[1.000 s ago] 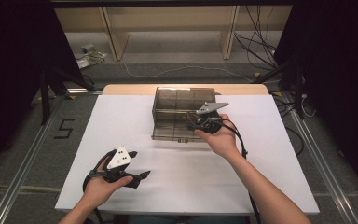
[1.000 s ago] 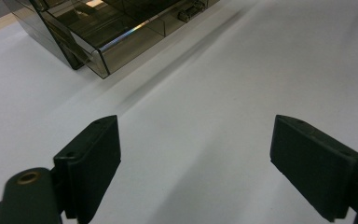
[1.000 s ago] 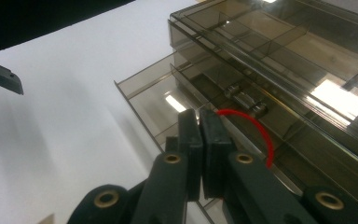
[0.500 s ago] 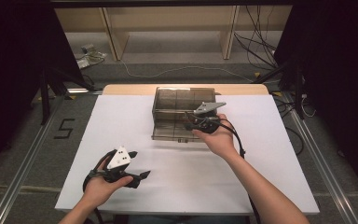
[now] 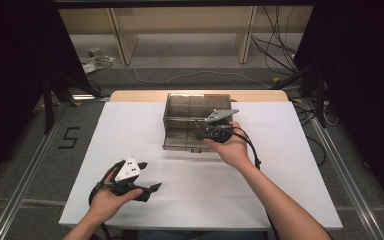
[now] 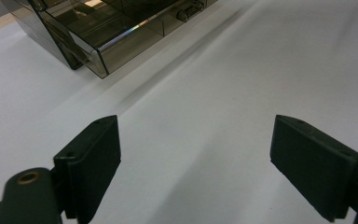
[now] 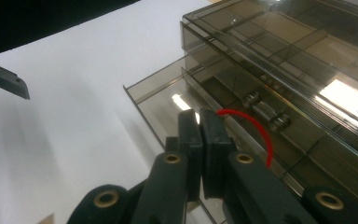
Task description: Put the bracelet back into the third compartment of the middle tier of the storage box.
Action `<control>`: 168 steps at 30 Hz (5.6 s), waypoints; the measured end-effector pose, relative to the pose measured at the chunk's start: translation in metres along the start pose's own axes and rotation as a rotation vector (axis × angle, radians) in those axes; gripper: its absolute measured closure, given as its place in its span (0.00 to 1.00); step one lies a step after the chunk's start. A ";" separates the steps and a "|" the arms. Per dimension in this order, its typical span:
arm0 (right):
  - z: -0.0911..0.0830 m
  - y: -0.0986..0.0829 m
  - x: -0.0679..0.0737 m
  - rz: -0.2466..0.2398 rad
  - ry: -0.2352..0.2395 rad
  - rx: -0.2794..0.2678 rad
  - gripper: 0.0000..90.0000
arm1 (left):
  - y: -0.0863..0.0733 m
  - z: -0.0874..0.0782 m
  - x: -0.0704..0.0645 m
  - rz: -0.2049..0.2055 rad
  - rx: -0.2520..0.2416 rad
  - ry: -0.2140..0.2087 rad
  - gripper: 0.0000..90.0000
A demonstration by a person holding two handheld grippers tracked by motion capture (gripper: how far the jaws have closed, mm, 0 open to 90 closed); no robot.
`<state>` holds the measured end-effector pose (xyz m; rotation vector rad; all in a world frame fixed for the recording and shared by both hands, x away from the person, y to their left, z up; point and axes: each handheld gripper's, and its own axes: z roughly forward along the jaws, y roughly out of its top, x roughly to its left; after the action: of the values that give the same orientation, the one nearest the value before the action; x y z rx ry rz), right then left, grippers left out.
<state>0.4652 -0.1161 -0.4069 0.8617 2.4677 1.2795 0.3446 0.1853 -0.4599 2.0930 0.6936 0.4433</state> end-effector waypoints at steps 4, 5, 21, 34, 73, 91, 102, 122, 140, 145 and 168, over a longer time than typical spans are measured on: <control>0.001 0.001 0.000 0.000 0.003 0.003 0.99 | 0.000 0.000 0.000 0.001 0.000 0.001 0.18; 0.002 0.001 0.000 0.000 0.003 0.004 0.99 | 0.000 0.000 0.000 0.002 0.000 0.001 0.18; 0.008 0.002 0.002 -0.002 0.011 0.015 0.99 | 0.000 0.000 0.000 0.001 -0.001 0.000 0.18; 0.011 0.003 0.002 -0.001 0.014 0.018 0.99 | 0.000 0.000 0.000 0.000 0.000 -0.001 0.18; 0.020 0.001 0.001 0.001 0.019 0.041 0.99 | 0.000 0.000 0.000 0.001 0.000 -0.002 0.18; 0.022 -0.003 -0.001 0.008 0.013 0.065 0.99 | 0.000 0.000 0.000 0.001 -0.001 -0.002 0.18; 0.023 -0.004 -0.003 0.010 0.007 0.073 0.99 | 0.000 0.000 0.000 0.001 -0.001 -0.002 0.18; 0.026 -0.008 -0.006 0.015 -0.002 0.093 0.98 | 0.000 0.000 0.000 0.000 -0.001 -0.002 0.18; 0.031 -0.013 -0.010 0.024 -0.008 0.114 0.98 | 0.000 0.000 0.000 0.000 0.000 -0.004 0.18; 0.033 -0.014 -0.009 0.027 -0.008 0.121 0.98 | 0.000 0.000 0.000 0.001 0.001 -0.004 0.18; 0.041 -0.020 -0.009 0.028 -0.006 0.138 0.98 | 0.000 0.000 0.000 0.000 -0.001 -0.005 0.18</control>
<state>0.4833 -0.1029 -0.4476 0.9347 2.5727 1.1241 0.3446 0.1848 -0.4601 2.0924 0.6906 0.4382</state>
